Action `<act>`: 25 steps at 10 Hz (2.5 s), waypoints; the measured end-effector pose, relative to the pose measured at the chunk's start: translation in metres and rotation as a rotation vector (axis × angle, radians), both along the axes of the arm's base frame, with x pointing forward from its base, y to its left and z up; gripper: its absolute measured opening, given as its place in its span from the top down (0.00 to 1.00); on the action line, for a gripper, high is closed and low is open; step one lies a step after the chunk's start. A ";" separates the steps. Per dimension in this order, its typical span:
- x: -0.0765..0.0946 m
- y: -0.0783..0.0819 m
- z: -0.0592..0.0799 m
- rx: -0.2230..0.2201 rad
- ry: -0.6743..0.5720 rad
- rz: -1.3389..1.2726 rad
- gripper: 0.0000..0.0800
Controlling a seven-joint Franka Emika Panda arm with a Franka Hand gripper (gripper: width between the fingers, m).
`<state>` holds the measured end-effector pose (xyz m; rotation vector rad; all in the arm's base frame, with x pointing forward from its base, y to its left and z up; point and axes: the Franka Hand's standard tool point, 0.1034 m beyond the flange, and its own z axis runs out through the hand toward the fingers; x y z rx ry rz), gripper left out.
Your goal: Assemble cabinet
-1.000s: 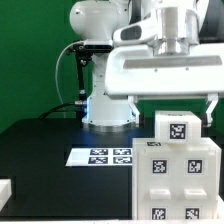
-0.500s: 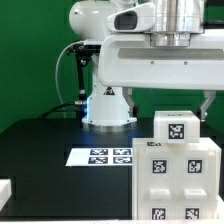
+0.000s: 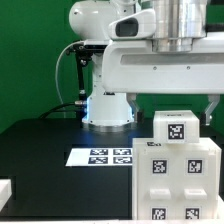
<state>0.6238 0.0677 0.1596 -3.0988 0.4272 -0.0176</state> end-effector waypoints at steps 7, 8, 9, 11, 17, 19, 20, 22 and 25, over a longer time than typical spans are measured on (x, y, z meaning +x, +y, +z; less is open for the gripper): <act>0.001 0.001 -0.001 0.007 -0.002 -0.440 0.31; 0.001 0.002 -0.001 0.009 -0.007 -0.607 0.31; 0.001 0.003 -0.001 0.014 -0.002 -0.737 0.31; 0.002 0.004 -0.001 0.033 0.012 -1.038 0.31; 0.012 0.008 -0.001 0.187 0.020 -1.568 0.31; 0.012 0.008 -0.001 0.186 0.020 -1.566 0.06; 0.012 0.008 -0.001 0.185 0.019 -1.559 0.02; 0.013 0.013 0.012 0.200 0.006 -1.390 0.00; 0.012 0.027 0.031 0.212 -0.031 -1.018 0.00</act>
Offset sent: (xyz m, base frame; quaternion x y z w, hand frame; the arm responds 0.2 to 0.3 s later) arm 0.0000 0.0000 0.0000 0.0000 0.0000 0.1296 0.9916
